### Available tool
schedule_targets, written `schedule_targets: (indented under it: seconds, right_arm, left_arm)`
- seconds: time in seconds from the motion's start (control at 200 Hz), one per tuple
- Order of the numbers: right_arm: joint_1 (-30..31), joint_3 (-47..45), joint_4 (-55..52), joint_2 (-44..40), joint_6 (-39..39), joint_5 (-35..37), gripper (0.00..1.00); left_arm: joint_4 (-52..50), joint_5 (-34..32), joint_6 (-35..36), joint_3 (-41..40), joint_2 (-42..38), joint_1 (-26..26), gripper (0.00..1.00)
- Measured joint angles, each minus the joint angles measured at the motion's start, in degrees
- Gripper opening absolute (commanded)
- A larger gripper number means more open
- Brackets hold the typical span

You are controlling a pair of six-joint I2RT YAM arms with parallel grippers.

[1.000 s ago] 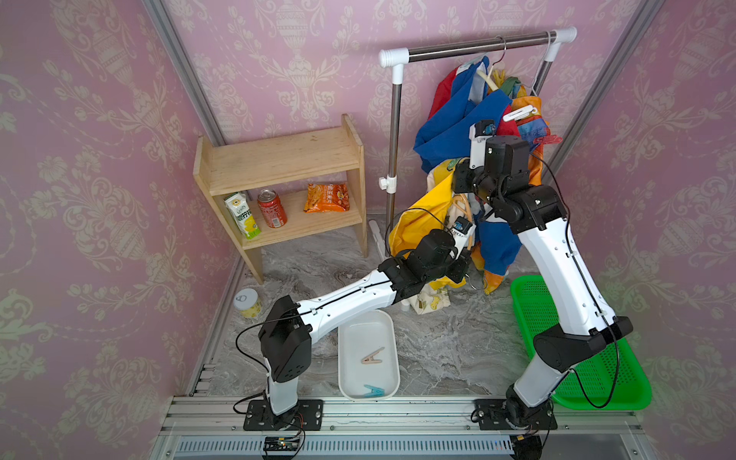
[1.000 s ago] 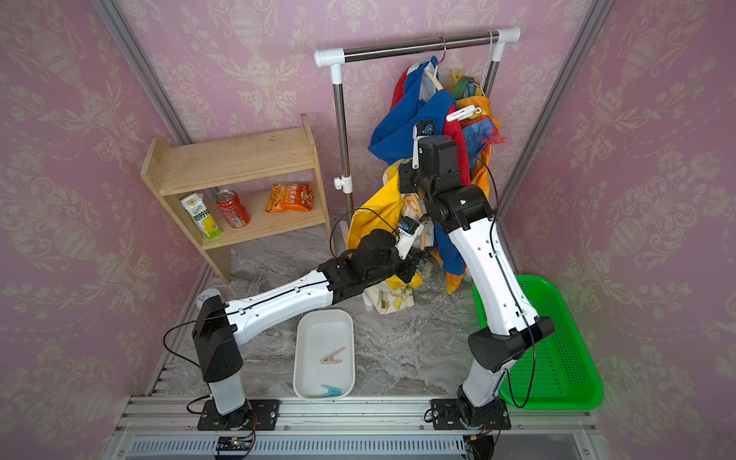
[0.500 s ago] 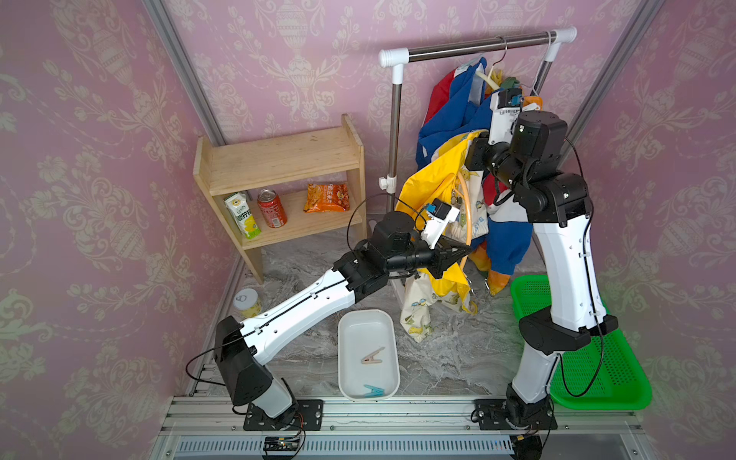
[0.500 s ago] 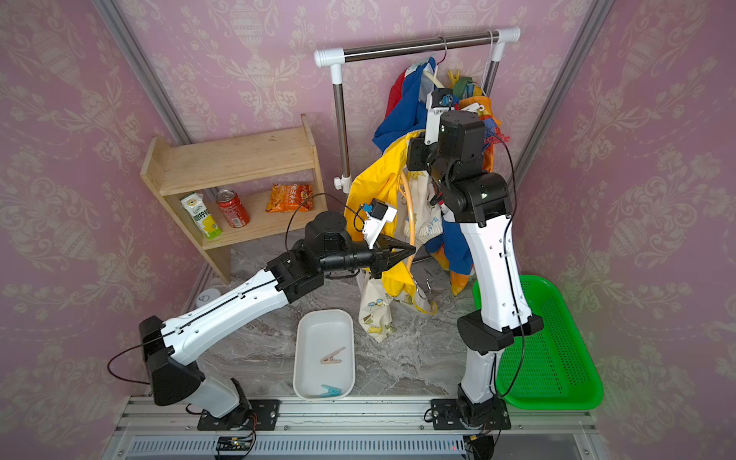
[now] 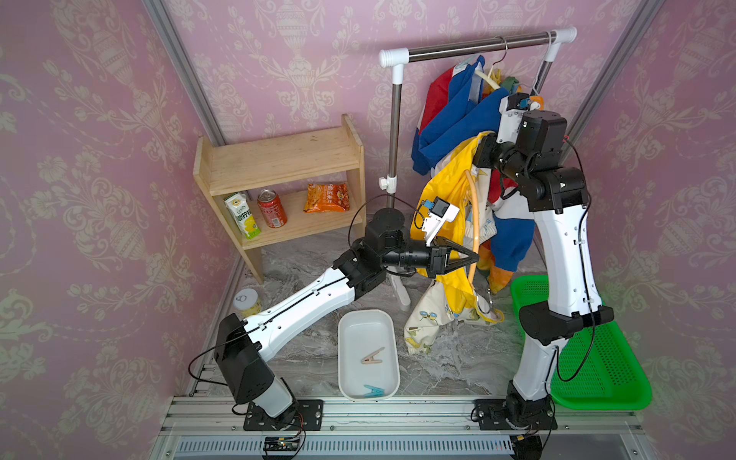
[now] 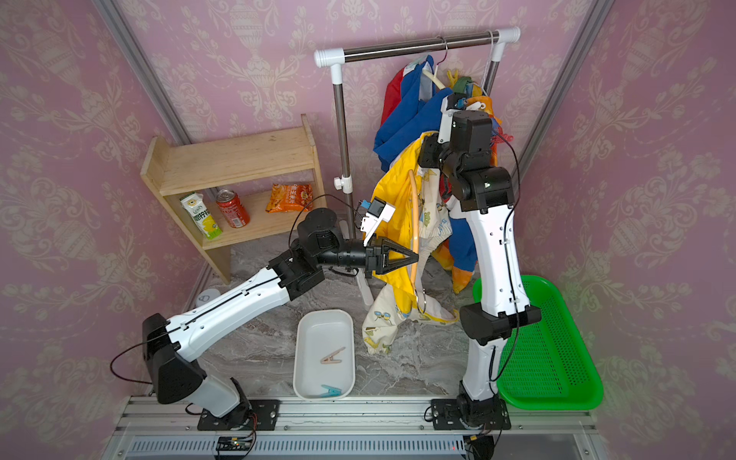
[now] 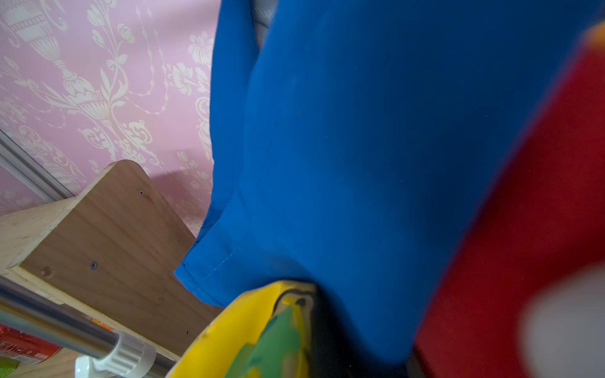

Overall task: Remove the clothespins securing jackets to the hanger
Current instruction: Remove the jacket from the hanger.

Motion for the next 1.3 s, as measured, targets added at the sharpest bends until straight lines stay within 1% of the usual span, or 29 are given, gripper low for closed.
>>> schedule_targets:
  seconds: [0.09,0.15,0.225,0.29,0.4,0.545,0.72,0.841,0.951,1.056,1.151,1.221,1.301]
  right_arm:
    - [0.02,-0.98,0.02,-0.07,0.68,-0.66,0.00]
    - [0.02,-3.17,0.52,-0.90,1.11,-1.31,0.00]
    - [0.20,-8.85,1.79,-3.32,1.49,-1.77,0.00]
    - [0.92,-15.96,3.32,-6.67,1.46,-1.97,0.00]
    - [3.98,-24.96,3.78,-12.00,0.72,-2.05,0.00]
    - [8.85,-30.95,3.72,-18.38,-0.63,-2.10,0.00]
    - [8.98,-30.36,3.48,-24.41,-1.16,-1.64,0.00]
    - [9.05,-25.31,2.32,-26.12,-1.38,-0.26,0.00]
    - [9.03,-21.18,1.03,-27.76,-2.58,2.64,0.00]
    - [9.03,-20.31,0.37,-30.75,-4.24,6.14,0.00]
    - [9.03,-19.98,0.22,-33.86,-5.77,9.07,0.00]
    - [9.03,-19.87,0.66,-36.52,-6.60,10.60,0.00]
    - [9.05,-19.69,1.84,-39.52,-7.54,11.82,0.00]
  left_arm:
    - [2.03,1.31,-1.55,0.00,0.00,0.11,0.00]
    - [3.54,1.86,-2.54,0.00,0.00,0.37,0.00]
    - [6.27,2.14,-3.28,0.02,0.00,1.03,0.00]
    - [8.70,2.27,-3.80,0.31,0.00,2.34,0.00]
    - [10.99,2.21,-3.93,2.60,0.17,5.16,0.00]
    - [14.34,1.86,-4.22,7.80,1.57,8.39,0.00]
    - [18.38,1.88,-6.75,12.66,4.11,11.43,0.00]
    - [21.31,2.16,-9.53,13.81,4.24,13.33,0.00]
    - [22.95,3.02,-11.23,14.08,3.02,14.64,0.00]
    - [23.65,3.39,-13.31,13.40,-0.26,16.17,0.00]
    - [24.57,3.48,-14.93,11.76,-5.27,18.12,0.00]
    - [24.22,3.32,-14.69,10.40,-9.73,19.06,0.00]
    - [22.12,3.02,-12.72,8.85,-15.26,19.39,0.00]
